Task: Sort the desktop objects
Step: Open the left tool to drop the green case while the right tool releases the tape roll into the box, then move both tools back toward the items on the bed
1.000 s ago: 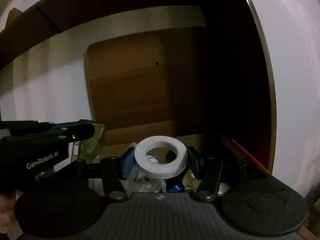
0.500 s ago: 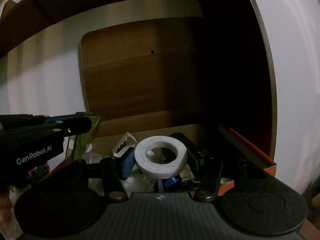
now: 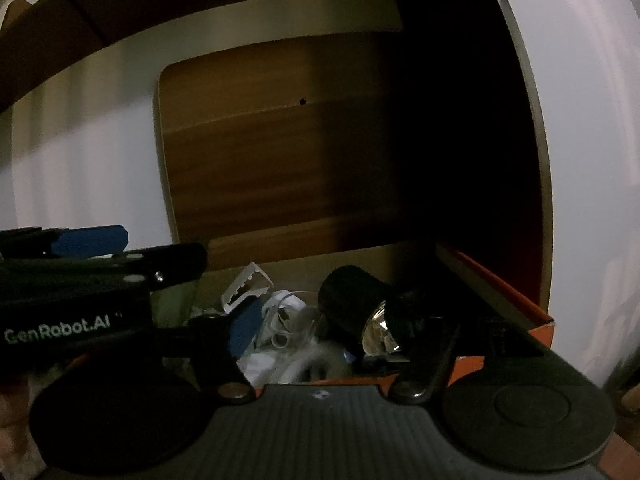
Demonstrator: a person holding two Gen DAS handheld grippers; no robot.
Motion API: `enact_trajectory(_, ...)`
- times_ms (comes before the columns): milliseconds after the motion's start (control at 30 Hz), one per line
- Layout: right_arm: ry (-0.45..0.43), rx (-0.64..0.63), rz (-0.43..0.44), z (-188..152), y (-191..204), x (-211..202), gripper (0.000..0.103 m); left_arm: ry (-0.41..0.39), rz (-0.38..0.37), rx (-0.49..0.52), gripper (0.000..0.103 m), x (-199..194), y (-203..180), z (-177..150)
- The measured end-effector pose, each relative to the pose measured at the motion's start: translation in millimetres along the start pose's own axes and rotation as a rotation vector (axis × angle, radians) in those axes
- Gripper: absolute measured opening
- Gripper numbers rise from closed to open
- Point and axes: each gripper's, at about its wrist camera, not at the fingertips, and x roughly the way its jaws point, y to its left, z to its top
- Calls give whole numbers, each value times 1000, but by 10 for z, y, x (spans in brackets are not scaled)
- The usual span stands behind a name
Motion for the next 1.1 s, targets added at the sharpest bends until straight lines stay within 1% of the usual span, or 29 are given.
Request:
enact_trajectory(500,3,-5,-3,8,16,-16,71,5,27,-24,73,-32,69,-26)
enact_trajectory(600,4,-9,-5,15,32,-18,78,8,37,-41,74,-65,137,-31)
enact_trajectory(667,2,-13,-8,18,42,-21,85,7,47,-51,77,-103,191,-41)
enact_trajectory(700,-1,-16,-9,22,52,-28,91,5,56,-57,82,-128,224,-49)
enact_trajectory(733,-5,-19,-9,27,62,-34,95,3,63,-66,84,-153,262,-55)
enact_trajectory(800,-12,-30,-12,38,93,-47,97,3,77,-84,86,-208,341,-59)
enact_trajectory(833,-15,-35,-16,44,113,-57,103,1,85,-92,87,-240,382,-63)
enact_trajectory(900,-26,-41,-23,54,155,-81,103,-3,101,-100,88,-312,457,-73)
enact_trajectory(1000,-36,-43,-26,73,212,-120,103,-6,123,-117,98,-436,580,-117)
enact_trajectory(1100,-45,-51,-30,87,282,-161,103,-6,152,-125,100,-571,689,-182)
